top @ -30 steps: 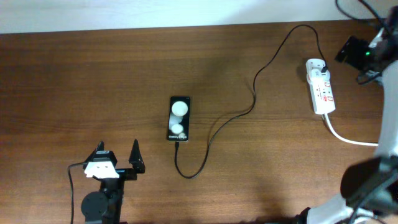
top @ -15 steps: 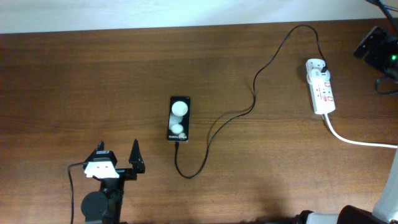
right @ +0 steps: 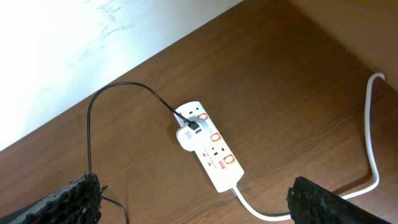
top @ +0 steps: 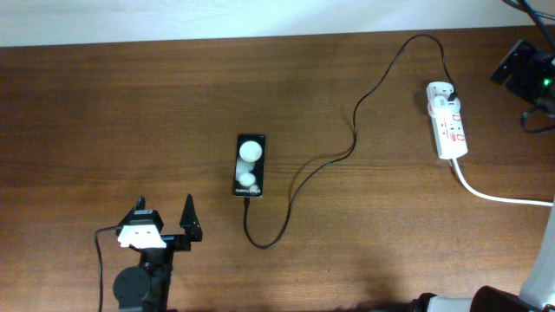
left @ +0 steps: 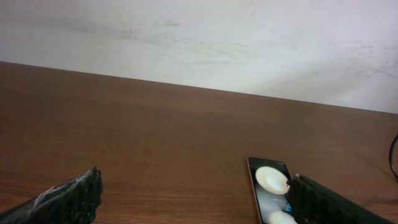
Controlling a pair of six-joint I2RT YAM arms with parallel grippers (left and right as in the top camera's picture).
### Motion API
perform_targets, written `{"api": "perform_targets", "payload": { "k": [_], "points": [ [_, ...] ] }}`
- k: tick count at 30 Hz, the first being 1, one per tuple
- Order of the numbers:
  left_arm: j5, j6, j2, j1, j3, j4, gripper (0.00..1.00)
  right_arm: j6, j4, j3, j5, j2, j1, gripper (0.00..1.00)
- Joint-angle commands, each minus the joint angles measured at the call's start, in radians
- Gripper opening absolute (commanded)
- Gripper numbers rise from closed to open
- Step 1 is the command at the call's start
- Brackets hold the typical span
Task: Plug charger to phone and switch on socket
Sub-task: 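Lift the right gripper up and away from the power strip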
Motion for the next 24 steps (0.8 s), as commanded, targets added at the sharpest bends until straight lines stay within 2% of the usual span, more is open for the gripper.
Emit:
{"api": "perform_targets", "payload": {
  "k": [1,8,24],
  "points": [
    [-0.007,0.013,-0.008,-0.004,-0.002,-0.006,0.99,0.003,-0.001,-0.008,0.013,-0.012,0.039,0.99],
    [-0.007,0.013,-0.008,-0.004,-0.002,-0.006,0.99,0.003,-0.001,-0.008,0.013,-0.013,0.156,0.99],
    [-0.007,0.013,-0.008,-0.004,-0.002,-0.006,0.99,0.003,-0.001,-0.009,0.012,-0.058,0.155,0.99]
  ]
}}
